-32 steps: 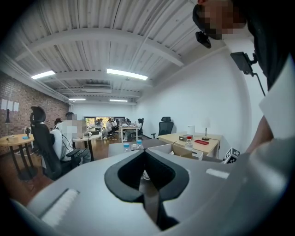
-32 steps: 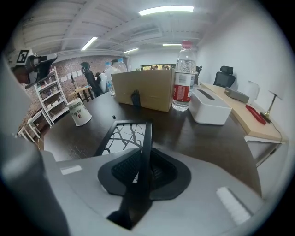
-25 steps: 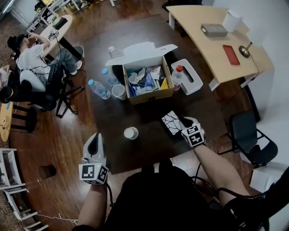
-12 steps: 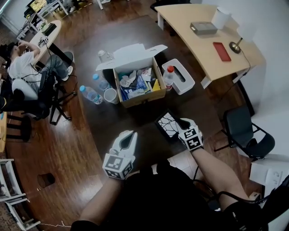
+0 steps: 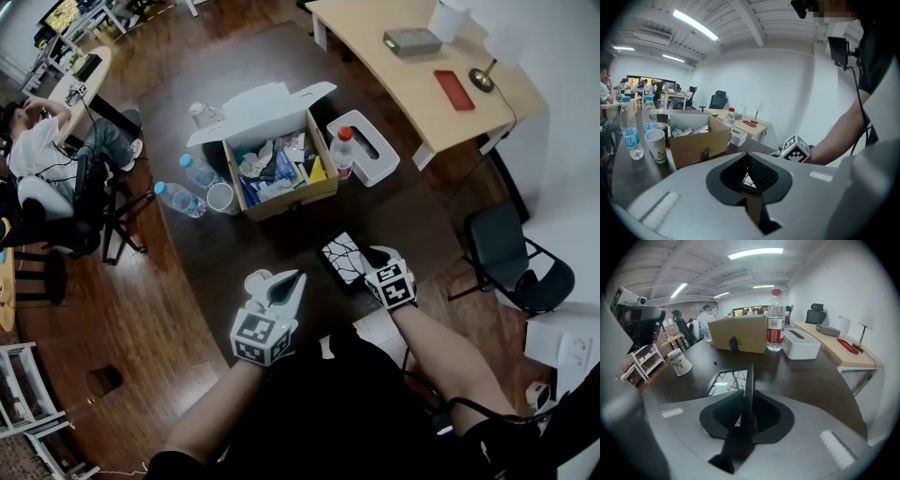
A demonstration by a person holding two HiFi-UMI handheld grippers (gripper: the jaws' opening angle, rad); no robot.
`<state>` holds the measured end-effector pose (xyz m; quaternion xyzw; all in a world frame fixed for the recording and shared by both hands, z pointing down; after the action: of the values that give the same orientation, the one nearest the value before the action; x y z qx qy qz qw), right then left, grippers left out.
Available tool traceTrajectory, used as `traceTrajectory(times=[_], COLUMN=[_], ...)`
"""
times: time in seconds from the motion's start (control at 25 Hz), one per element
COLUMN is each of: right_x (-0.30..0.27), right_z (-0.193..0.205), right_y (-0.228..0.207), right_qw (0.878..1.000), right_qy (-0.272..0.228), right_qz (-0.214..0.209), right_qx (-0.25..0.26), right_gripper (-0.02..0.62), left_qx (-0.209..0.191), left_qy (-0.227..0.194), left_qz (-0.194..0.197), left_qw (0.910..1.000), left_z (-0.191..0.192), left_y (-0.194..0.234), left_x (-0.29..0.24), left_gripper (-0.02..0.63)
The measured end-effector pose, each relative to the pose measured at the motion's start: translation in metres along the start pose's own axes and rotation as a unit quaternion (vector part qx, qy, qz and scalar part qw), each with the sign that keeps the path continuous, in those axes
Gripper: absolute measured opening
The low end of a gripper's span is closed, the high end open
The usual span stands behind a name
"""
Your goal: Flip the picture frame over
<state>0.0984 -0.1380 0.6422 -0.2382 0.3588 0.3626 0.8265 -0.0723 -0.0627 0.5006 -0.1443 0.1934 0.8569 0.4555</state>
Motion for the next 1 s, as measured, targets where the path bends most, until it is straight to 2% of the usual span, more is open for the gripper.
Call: traceTrajectory(times=[0.12, 0.4, 0.52, 0.6, 0.72, 0.76, 0.8, 0.84, 1.0], right_x=[-0.007, -0.014, -0.017, -0.017, -0.015, -0.015, -0.015, -0.015, -0.016], right_z=[0.011, 0.015, 0.020, 0.024, 0.025, 0.024, 0.023, 0.022, 0.019], right_y=[0.001, 0.012, 0.020, 0.021, 0.017, 0.016, 0.014, 0.014, 0.020], right_qw=[1.000, 0.998, 0.998, 0.998, 0.997, 0.996, 0.995, 0.994, 0.992], right_qy=[0.016, 0.037, 0.051, 0.057, 0.054, 0.051, 0.049, 0.046, 0.041], right_qz=[0.000, -0.006, -0.012, -0.012, 0.005, 0.011, 0.016, 0.019, 0.017], right_qx=[-0.018, -0.040, -0.032, -0.035, -0.062, -0.074, -0.086, -0.098, -0.117], right_gripper=[0.067, 0.069, 0.069, 0.069, 0.069, 0.069, 0.071, 0.071, 0.071], left_qx=[-0.009, 0.011, 0.050, 0.085, 0.121, 0.127, 0.132, 0.138, 0.167], left_qy=[-0.002, 0.050, 0.092, 0.126, 0.172, 0.180, 0.186, 0.190, 0.218], left_qz=[-0.010, 0.003, -0.020, -0.043, -0.044, -0.037, -0.032, -0.030, -0.029], left_qw=[0.9999, 0.9987, 0.9943, 0.9873, 0.9767, 0.9747, 0.9732, 0.9716, 0.9611], left_z=[0.000, 0.033, 0.060, 0.082, 0.106, 0.110, 0.111, 0.112, 0.118], left_y=[0.005, 0.001, 0.007, 0.010, 0.005, 0.003, 0.002, 0.001, -0.001], left_x=[0.002, -0.024, -0.037, -0.042, -0.049, -0.053, -0.057, -0.062, -0.078], left_gripper=[0.000, 0.000, 0.000, 0.000, 0.003, 0.045, 0.125, 0.163, 0.167])
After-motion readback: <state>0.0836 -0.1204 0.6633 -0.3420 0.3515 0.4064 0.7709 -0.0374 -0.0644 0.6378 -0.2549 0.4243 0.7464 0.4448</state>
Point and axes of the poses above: the fingertips, and each gripper's own axes: x backward along the fingers, y to its left, z out of its underside, the point moved 3 cm from there along x, backward along the fingers, and after that the axes turned 5 degrees about -x, right-handed, at the moved point
